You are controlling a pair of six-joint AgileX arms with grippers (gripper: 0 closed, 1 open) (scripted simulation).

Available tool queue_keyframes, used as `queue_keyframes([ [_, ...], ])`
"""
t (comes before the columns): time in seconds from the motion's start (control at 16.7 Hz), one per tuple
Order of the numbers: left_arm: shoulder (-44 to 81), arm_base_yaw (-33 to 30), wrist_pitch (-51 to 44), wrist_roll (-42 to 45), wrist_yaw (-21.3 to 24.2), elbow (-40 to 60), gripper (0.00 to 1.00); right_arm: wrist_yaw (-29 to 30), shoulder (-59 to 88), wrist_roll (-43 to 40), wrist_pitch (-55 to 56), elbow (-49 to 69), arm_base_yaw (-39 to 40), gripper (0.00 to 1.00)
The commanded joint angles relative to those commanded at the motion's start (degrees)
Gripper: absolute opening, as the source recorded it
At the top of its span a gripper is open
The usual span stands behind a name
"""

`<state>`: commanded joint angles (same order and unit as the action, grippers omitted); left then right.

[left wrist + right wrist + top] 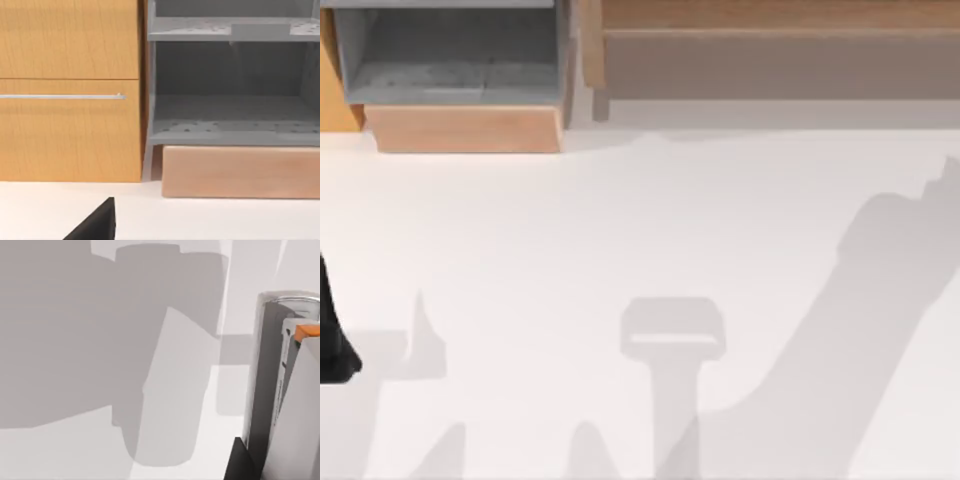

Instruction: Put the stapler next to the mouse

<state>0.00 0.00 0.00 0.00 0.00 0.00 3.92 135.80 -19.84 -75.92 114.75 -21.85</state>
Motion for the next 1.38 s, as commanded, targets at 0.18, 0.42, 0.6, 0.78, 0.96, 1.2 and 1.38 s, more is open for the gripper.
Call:
queue_keyframes([
  [0.18, 0.0, 0.0, 0.0, 0.0, 0.0, 0.0, 1.0, -1.1, -0.1, -0.2, 3.9, 0.2, 0.4, 0.0],
  [0.42, 0.0, 0.0, 0.0, 0.0, 0.0, 0.0, 1.0, -2.7, 0.9, -0.3, 9.2, 0.4, 0.8, 0.0],
  [0.6, 0.0, 0.0, 0.0, 0.0, 0.0, 0.0, 1.0, -3.1, 2.0, -0.3, 10.3, -0.4, 0.9, 0.0],
  [0.78, 0.0, 0.0, 0.0, 0.0, 0.0, 0.0, 1.0, -3.1, 2.0, -0.3, 10.3, -0.4, 0.9, 0.0],
  [0.96, 0.0, 0.0, 0.0, 0.0, 0.0, 0.0, 1.0, -3.1, 2.0, -0.3, 10.3, -0.4, 0.9, 0.23],
  [1.2, 0.0, 0.0, 0.0, 0.0, 0.0, 0.0, 1.0, -3.1, 2.0, -0.3, 10.3, -0.4, 0.9, 0.53],
  [1.38, 0.0, 0.0, 0.0, 0.0, 0.0, 0.0, 1.0, -3.1, 2.0, -0.3, 10.3, -0.4, 0.9, 0.75],
])
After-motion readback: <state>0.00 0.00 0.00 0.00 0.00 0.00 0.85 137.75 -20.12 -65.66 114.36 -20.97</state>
